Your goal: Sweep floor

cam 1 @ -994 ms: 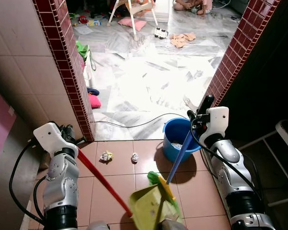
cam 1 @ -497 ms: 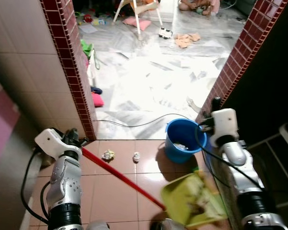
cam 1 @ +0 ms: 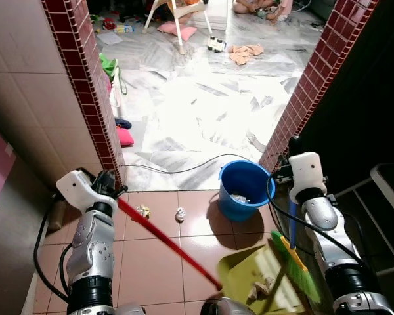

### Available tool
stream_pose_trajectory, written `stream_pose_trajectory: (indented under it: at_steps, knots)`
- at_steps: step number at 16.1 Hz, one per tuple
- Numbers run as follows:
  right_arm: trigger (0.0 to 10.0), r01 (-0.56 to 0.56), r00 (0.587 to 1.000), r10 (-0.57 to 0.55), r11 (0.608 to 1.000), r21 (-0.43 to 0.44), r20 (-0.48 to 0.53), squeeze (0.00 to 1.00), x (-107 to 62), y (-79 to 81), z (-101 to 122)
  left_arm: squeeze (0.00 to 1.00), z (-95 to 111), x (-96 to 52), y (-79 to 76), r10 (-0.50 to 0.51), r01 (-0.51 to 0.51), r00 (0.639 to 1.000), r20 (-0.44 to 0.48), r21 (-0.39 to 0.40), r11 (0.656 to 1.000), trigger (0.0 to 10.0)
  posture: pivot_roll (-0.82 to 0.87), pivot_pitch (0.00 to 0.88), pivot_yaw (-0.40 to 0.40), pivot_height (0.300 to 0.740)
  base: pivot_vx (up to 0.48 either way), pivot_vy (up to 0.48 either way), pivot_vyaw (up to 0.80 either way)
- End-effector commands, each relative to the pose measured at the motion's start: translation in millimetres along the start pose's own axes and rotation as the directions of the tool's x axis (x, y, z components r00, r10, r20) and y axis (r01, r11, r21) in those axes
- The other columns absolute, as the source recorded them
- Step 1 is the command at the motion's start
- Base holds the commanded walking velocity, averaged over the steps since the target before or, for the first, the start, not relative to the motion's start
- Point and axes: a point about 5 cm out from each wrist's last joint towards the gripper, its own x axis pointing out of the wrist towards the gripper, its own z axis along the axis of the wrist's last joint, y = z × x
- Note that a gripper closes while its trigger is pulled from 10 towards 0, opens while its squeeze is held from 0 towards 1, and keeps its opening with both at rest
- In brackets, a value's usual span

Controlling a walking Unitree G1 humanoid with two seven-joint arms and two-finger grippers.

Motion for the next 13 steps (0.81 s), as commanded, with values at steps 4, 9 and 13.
stream_pose_trajectory:
  at_steps: [4,9,13]
  knots:
    - [10.0,0.009,0.998,-0.007,0.999,-0.041,0.060,0.00,4.8,-1.4,8.3,0.00,12.3,3.8,-11.7,-0.078,0.078,0.995,0.054,-0.005,0.997,10.0,-0.02,0.000,-0.077,0.740,0.000,0.000,0.00]
    - [10.0,-0.018,0.998,0.020,0.999,-0.041,0.061,0.00,4.3,5.7,4.2,0.00,27.1,1.9,-25.2,-0.152,0.117,0.982,0.115,0.267,0.956,10.0,-0.02,0.000,-0.076,0.740,0.000,0.000,0.00]
    - [10.0,-0.066,0.998,0.067,0.997,-0.030,0.021,0.00,2.9,19.1,-6.2,0.00,63.3,2.8,-41.5,-0.226,0.119,0.951,0.211,0.425,0.897,10.0,0.01,0.000,-0.074,0.740,0.000,0.000,0.00]
